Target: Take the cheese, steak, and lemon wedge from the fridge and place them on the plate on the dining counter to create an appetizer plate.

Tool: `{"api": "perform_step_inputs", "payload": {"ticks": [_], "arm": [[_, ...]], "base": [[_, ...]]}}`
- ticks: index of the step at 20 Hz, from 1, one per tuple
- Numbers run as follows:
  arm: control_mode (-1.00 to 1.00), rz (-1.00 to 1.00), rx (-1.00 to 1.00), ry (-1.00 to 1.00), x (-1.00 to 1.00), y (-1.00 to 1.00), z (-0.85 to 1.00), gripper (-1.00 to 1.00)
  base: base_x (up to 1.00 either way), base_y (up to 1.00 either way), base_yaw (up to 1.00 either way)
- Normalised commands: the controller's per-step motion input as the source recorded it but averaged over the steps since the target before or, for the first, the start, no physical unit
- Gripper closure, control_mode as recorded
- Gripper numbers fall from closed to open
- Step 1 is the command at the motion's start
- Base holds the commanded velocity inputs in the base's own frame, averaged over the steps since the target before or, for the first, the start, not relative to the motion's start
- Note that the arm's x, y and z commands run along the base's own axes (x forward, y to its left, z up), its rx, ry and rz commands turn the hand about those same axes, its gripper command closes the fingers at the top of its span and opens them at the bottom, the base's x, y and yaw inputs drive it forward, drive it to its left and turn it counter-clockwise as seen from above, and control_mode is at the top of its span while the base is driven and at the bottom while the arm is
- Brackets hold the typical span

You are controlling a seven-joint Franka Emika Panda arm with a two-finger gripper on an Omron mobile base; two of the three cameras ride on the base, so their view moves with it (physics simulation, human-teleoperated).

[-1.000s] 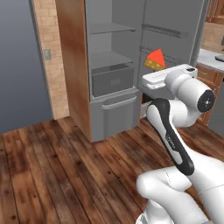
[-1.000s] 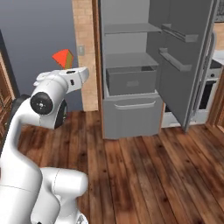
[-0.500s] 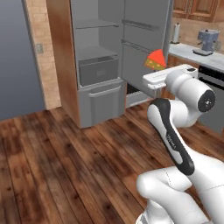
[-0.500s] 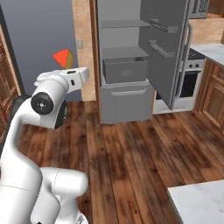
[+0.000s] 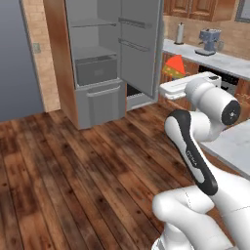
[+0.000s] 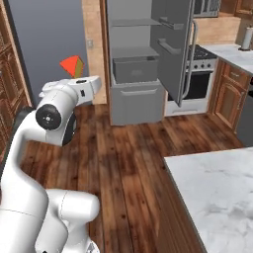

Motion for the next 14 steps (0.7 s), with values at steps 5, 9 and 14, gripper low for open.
{"api": "perform_step_inputs", "payload": {"ticks": [5,9,14], "arm": [[1.0,0.0,0.0,0.0,0.0,0.0,0.0,1.0],[1.0,0.0,0.0,0.0,0.0,0.0,0.0,1.0],[1.0,0.0,0.0,0.0,0.0,0.0,0.0,1.0]], "base": [[-1.0,-0.63,0.0],[-1.0,-0.73,0.0],[-1.0,-0.71,0.0]]}}
